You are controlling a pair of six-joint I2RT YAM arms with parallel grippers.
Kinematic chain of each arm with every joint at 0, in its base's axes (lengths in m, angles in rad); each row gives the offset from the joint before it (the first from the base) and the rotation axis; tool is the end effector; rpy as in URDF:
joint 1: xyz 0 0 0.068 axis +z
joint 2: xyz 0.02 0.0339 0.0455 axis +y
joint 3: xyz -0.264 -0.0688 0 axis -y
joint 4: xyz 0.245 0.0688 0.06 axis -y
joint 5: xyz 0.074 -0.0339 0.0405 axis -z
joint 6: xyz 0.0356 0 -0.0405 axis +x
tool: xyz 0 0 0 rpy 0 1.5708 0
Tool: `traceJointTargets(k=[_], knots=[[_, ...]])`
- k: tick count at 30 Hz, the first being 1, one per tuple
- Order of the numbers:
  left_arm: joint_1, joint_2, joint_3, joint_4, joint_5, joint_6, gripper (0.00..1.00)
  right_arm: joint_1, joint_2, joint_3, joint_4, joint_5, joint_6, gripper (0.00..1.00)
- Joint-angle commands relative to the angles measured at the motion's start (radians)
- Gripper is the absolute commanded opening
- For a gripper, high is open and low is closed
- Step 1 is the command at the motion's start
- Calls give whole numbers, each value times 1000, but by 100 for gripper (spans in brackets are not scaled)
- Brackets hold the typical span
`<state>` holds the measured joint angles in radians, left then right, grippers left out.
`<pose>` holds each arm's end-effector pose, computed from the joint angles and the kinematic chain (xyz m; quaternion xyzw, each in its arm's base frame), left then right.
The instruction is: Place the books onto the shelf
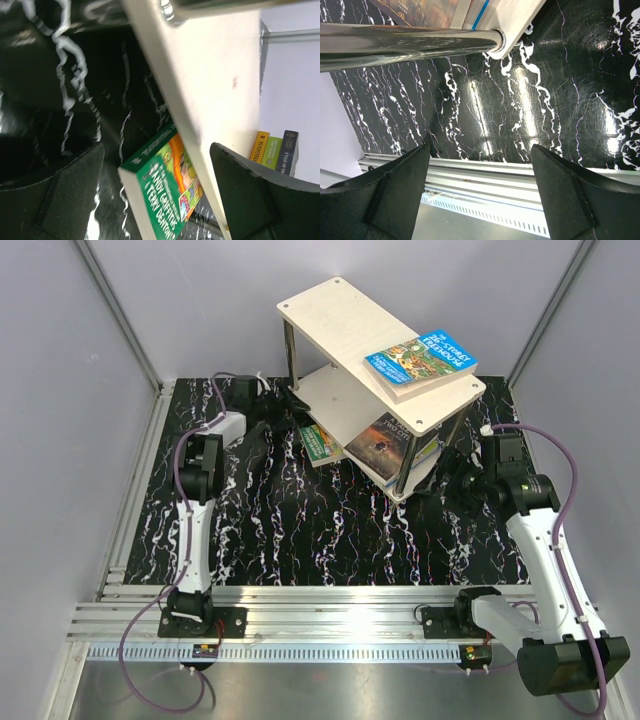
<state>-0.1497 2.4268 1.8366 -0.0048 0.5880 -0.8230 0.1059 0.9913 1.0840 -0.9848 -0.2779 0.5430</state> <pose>0.5331 -0.1004 0.1420 -0.1510 0.8428 -0.4360 0.2770 0.1797 0.0289 0.3326 0.1575 0.9217 0.2289 0.2708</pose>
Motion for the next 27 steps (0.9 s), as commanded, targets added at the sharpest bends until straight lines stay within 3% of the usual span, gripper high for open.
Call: traceJointTargets(k=[1, 10, 15, 17, 19, 20, 21, 22, 23, 27], knots=[[-14, 23, 38, 81, 62, 31, 91, 6, 9, 5, 8, 16, 3, 89], [-13, 41, -10, 66, 163, 128, 85, 5, 7, -10, 9, 13, 2, 89], [-22, 23, -118, 103, 219, 110, 82, 5, -14, -27, 2, 8, -2, 89], [-28, -6, -166, 97, 243, 98, 72, 6, -23, -38, 2, 2, -5, 89], [-51, -195, -413, 109, 237, 70, 57, 6, -29, -41, -8, 2, -5, 89], [-69, -294, -570, 220, 236, 50, 55, 6, -40, -38, -14, 3, -8, 89], [-94, -411, -764, 223, 224, 73, 56, 6, -45, -27, -23, 19, -20, 89], [-138, -574, -836, 185, 160, 108, 57, 6, -52, -26, -38, 22, -26, 89], [-155, -641, -880, 79, 126, 181, 67, 6, -68, -24, -43, 29, -29, 89], [-110, -724, -930, -96, 23, 263, 80, 5, -91, -67, 52, -105, -31, 90]])
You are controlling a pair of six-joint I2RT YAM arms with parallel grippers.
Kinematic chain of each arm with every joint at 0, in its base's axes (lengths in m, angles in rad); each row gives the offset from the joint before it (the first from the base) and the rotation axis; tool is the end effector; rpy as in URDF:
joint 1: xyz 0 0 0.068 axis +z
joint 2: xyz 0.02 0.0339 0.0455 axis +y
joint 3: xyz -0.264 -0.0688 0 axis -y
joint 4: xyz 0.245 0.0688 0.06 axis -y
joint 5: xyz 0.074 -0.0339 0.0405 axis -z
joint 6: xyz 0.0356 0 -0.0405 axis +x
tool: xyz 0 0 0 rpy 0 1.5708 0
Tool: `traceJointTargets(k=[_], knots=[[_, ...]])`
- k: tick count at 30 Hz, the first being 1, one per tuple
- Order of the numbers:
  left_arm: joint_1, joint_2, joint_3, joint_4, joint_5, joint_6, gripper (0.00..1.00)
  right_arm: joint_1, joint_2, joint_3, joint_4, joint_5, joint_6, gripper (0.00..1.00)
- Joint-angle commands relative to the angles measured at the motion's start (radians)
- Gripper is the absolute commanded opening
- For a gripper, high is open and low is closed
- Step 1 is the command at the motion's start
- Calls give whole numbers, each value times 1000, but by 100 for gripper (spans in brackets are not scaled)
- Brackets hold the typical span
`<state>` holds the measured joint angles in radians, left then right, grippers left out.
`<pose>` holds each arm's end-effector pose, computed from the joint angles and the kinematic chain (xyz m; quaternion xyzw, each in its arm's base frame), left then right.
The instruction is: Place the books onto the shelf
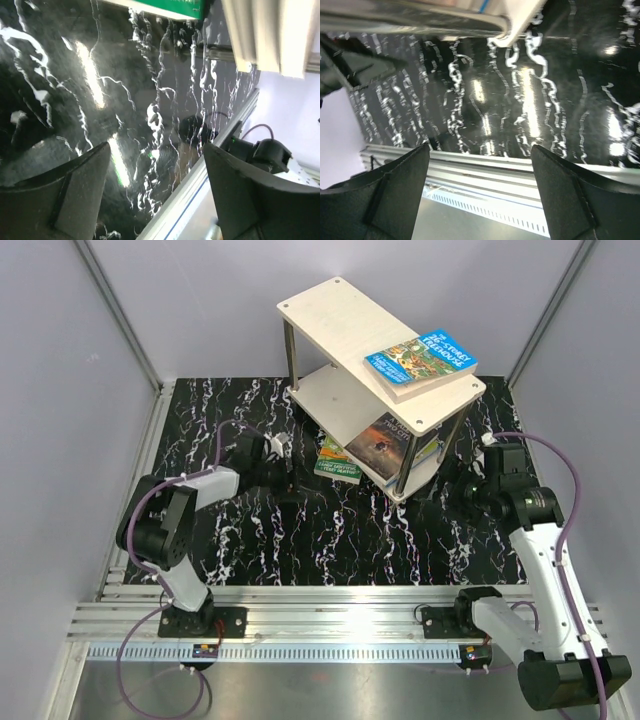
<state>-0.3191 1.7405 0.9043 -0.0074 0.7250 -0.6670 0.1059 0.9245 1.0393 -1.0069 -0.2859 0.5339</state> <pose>0.3157 -0.1292 0.1569 -0.0270 0.8825 -0.4493 0.1360 0.1634 0.0275 0.3277 0.1519 0.9221 0.2311 0.2705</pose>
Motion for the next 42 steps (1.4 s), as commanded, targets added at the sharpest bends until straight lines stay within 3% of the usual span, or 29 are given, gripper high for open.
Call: traceJointTargets(k=[1, 5, 10, 15, 19, 23, 26, 33, 42], knots=[[77, -24, 43, -138, -124, 112, 80, 6, -16, -33, 106, -136, -14, 90], [132, 56, 161, -169, -151, 80, 80, 38, 25, -102, 301, -272, 58, 85], [144, 131, 278, -218, -177, 87, 83, 395, 222, -78, 416, 12, 122, 87], [166, 198, 407, -267, -188, 110, 83, 485, 382, -119, 630, 128, 198, 87], [178, 195, 436, -279, -165, 95, 82, 502, 575, -79, 685, 194, 225, 85], [179, 174, 430, -312, -153, 128, 82, 564, 548, -102, 717, 281, 334, 87], [181, 157, 383, -318, -151, 147, 82, 564, 516, -148, 722, 388, 382, 89], [180, 151, 327, -304, -125, 145, 82, 543, 603, -39, 692, 508, 411, 96], [181, 140, 341, -352, -128, 185, 81, 236, 657, -7, 745, 421, 376, 96]])
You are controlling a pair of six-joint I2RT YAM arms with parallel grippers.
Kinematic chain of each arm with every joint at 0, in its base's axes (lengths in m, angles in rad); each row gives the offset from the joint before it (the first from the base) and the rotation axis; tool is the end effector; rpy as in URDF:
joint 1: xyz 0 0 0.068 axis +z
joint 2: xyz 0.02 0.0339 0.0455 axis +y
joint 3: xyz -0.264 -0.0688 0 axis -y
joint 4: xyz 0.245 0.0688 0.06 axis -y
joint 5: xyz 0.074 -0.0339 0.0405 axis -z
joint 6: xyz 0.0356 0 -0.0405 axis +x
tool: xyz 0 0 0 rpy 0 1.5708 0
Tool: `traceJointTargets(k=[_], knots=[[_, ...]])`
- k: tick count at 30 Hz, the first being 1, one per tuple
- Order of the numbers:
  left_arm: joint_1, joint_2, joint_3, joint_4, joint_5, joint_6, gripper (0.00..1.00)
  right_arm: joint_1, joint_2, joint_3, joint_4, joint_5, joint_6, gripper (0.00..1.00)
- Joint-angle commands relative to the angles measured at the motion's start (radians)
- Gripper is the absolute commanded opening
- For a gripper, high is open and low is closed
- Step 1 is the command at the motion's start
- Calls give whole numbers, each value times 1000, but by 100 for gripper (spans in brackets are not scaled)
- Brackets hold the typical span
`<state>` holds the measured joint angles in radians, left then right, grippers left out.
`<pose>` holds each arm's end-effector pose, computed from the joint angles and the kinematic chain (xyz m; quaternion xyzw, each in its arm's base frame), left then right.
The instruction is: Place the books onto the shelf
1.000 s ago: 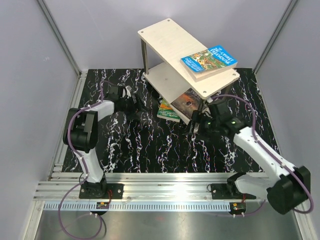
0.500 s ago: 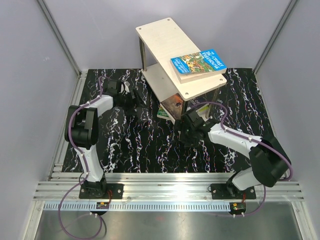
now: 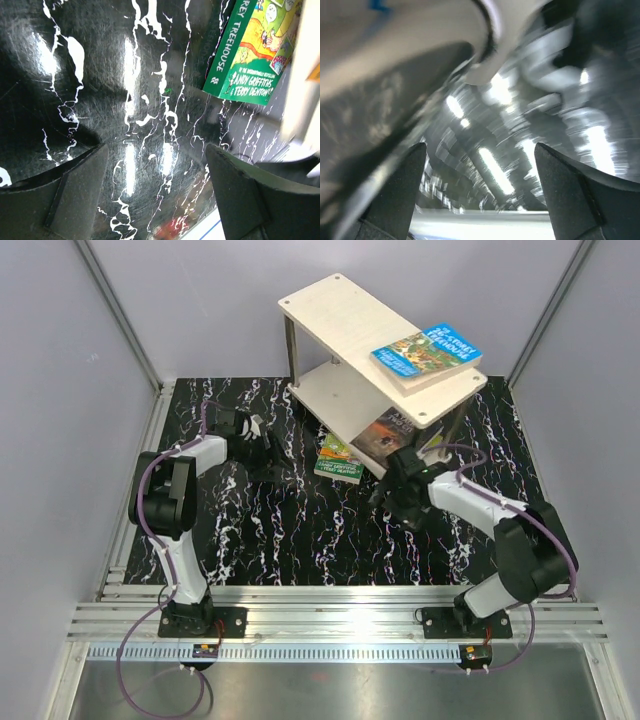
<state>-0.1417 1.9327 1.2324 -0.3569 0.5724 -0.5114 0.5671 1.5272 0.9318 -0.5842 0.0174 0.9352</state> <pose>0.3839 -0.0742 0.1579 -0.1001 0.9252 -0.3368 0.1432 0.2422 0.1535 0.1882 0.1812 0.9640 0.1264 0.1479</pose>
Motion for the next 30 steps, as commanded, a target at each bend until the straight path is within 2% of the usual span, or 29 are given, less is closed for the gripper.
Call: traceJointTargets(k=[1, 5, 9, 11, 14, 17, 21, 25, 27, 30], knots=[[4, -54, 1, 4, 26, 30, 81, -249, 56, 107, 322, 116, -41, 97], [4, -64, -36, 24, 29, 21, 81, -369, 71, 157, 310, 78, -125, 97], [4, -70, -50, 38, 26, 13, 81, -406, 82, 173, 267, 38, -190, 98], [4, -69, -51, 42, 24, 10, 81, -406, 50, 116, 267, -25, -210, 97], [4, -58, -50, 52, 21, 10, 81, -401, -68, -41, 290, -98, -176, 97], [4, -44, -54, 65, 18, 2, 81, -398, -247, -190, 241, -61, -144, 98], [4, -31, -50, 84, 17, -3, 81, -398, -535, -300, 83, -22, -136, 100], [2, 2, -10, 84, 15, -4, 81, -400, -749, -356, -34, -25, -105, 100], [4, 26, 10, 85, 15, -6, 81, -398, -844, -401, -10, -92, -82, 100], [4, 77, 79, 82, 18, -12, 81, -397, -862, -474, 136, -229, -55, 98]])
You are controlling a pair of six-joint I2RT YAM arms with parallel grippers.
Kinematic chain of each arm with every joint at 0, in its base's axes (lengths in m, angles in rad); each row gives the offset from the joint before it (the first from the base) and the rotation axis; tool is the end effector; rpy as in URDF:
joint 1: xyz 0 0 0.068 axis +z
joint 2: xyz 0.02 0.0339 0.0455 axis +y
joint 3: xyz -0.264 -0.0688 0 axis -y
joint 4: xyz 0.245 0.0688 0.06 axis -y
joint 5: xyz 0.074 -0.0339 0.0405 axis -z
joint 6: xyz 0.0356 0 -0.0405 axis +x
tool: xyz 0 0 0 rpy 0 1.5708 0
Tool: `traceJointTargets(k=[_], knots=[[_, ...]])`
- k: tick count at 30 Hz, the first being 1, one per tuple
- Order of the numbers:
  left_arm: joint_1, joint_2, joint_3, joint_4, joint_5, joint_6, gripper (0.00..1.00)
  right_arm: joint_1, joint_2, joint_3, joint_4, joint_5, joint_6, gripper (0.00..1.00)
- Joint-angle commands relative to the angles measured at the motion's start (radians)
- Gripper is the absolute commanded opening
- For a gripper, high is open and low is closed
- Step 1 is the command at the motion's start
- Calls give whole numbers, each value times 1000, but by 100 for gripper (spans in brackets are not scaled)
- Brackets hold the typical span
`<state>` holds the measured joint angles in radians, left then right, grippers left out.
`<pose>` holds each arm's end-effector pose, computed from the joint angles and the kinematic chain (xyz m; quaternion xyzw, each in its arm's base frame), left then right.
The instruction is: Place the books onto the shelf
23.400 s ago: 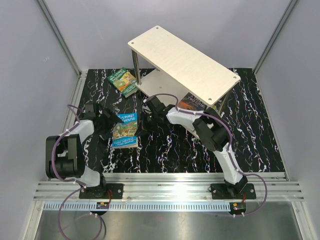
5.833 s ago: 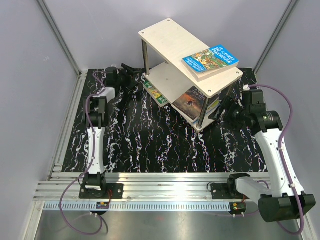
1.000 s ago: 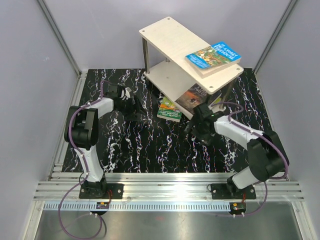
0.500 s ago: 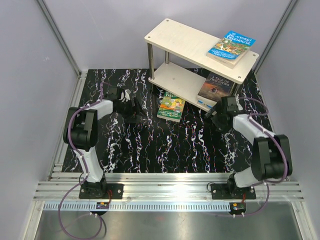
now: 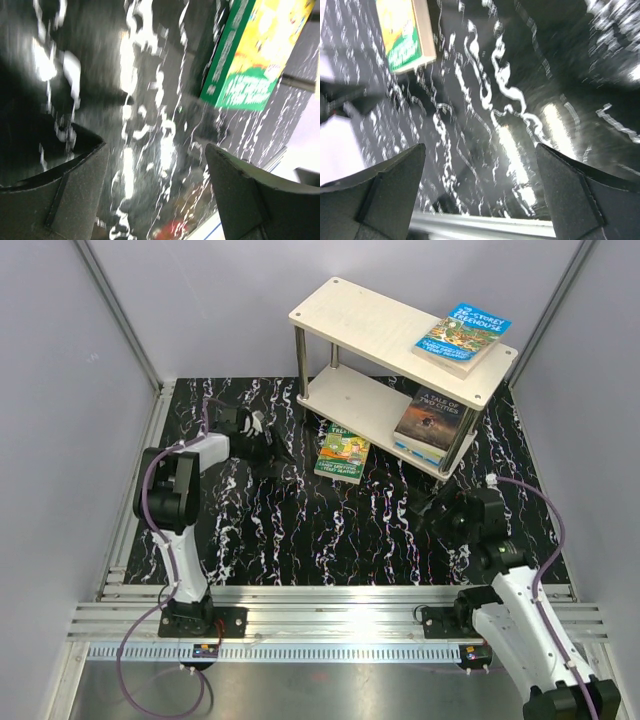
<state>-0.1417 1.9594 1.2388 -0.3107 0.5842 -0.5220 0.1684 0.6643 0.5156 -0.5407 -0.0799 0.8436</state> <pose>0.3902 -0.0755 0.1523 -0.0991 0.9209 -0.3456 0.1509 0.1452 0.0276 0.2297 0.2833 0.8584 0.2382 0.3553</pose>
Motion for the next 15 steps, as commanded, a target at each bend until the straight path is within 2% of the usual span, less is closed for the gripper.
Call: traceJointTargets(k=[1, 4, 6, 10, 15], knots=[[4, 65, 92, 38, 6, -7, 81, 8, 23, -69, 131, -156, 46, 97], [2, 128, 177, 32, 3, -9, 81, 71, 177, -42, 254, -161, 14, 97], [2, 182, 247, 15, 3, -7, 81, 168, 344, 46, 314, -97, -18, 97], [-15, 254, 355, -24, -4, 20, 81, 267, 647, 288, 360, -12, -116, 97], [-65, 337, 468, -125, -24, 60, 81, 272, 970, 464, 432, 22, -155, 97]])
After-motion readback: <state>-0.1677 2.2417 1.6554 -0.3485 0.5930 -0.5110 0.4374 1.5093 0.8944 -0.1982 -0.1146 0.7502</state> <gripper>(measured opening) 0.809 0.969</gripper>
